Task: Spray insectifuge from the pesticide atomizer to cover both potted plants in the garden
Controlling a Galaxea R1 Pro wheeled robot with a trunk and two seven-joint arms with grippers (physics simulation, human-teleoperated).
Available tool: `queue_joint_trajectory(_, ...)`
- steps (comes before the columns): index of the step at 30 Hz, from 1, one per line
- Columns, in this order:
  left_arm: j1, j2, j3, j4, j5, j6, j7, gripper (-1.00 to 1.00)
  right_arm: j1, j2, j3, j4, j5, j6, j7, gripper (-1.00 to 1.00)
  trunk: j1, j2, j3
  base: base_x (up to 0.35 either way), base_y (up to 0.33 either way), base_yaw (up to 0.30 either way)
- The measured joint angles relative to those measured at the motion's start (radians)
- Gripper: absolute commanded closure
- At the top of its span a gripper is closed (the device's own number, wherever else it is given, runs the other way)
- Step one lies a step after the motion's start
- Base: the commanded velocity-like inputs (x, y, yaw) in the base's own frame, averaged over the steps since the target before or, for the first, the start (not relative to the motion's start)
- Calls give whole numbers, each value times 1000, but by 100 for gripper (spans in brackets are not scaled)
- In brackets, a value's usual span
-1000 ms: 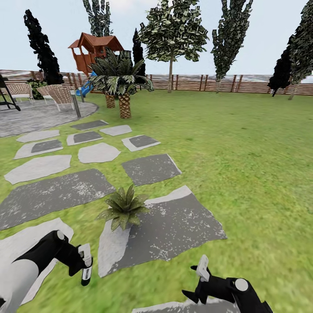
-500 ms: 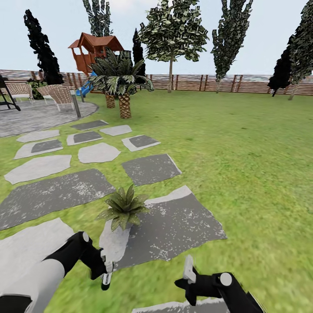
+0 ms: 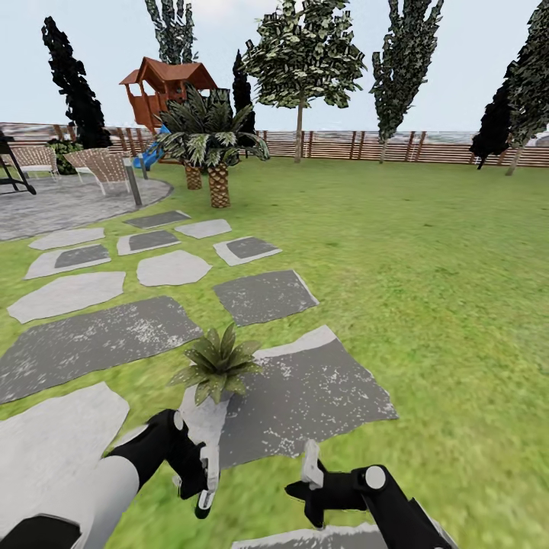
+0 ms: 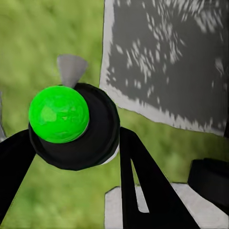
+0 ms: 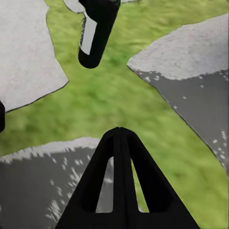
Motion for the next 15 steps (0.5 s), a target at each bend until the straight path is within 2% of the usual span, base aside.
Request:
queue_joint_trajectory(2,1,-19,-9,1,-1,0,-1,100,-8,12,0,0,-1,1,33,100,0,0,0,0,0,0)
queue_joint_trajectory(6,3,-30,-14,20,-2,-3,0,100,-16,28,0,0,-1,2,45,100,0,0,0,0,0,0)
queue_joint_trajectory(9,3,-37,-23,36,1,-6,0,100,-21,30,0,0,-2,2,46,100,0,0,0,0,0,0)
queue_joint_trajectory(12,4,-56,-23,40,0,-9,-2,100,-24,31,0,-1,-2,2,46,100,0,0,0,0,0,0)
queue_joint_trajectory(15,4,-60,-24,41,0,-16,-5,100,-24,31,0,-1,-2,2,47,100,0,0,0,0,0,0)
